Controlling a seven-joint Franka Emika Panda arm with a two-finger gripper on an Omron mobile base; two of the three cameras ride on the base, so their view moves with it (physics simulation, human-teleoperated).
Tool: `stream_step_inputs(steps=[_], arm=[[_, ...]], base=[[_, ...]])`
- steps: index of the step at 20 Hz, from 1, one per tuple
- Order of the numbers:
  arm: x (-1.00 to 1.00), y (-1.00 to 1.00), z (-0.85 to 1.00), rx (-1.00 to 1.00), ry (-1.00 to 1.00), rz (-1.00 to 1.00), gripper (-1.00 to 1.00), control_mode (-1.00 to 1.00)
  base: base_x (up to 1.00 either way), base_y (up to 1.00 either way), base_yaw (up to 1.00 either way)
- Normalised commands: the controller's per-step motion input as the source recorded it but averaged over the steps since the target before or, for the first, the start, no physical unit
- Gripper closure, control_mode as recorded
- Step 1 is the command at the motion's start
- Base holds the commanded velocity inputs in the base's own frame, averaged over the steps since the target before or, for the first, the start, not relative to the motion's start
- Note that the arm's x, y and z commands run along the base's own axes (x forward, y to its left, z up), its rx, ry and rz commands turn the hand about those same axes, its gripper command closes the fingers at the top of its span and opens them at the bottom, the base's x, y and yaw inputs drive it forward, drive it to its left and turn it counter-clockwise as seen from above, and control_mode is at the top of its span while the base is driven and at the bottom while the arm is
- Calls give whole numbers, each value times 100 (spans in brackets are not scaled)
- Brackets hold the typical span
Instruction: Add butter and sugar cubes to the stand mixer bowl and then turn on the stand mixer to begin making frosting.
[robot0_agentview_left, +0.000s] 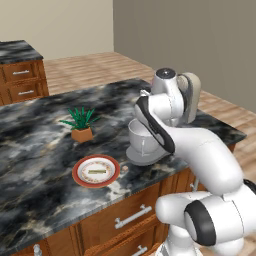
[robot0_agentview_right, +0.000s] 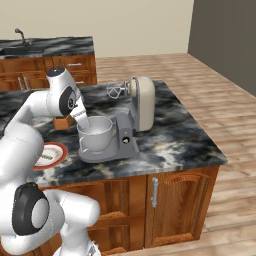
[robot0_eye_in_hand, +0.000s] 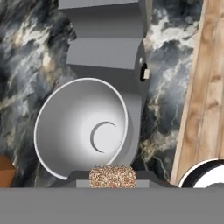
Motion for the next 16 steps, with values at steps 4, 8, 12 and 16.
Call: stream_step_inputs(steps=[4, 8, 12, 16], arm=[[31, 8, -14, -12, 1, 0, 100, -100], [18, 0, -37, -5, 11, 7, 100, -100], [13, 0, -52, -5, 14, 7, 100, -100], [23, 0, -31, 0, 5, 6, 100, -100]], base=[[0, 0, 0], [0, 0, 0], [0, 0, 0], [0, 0, 0]])
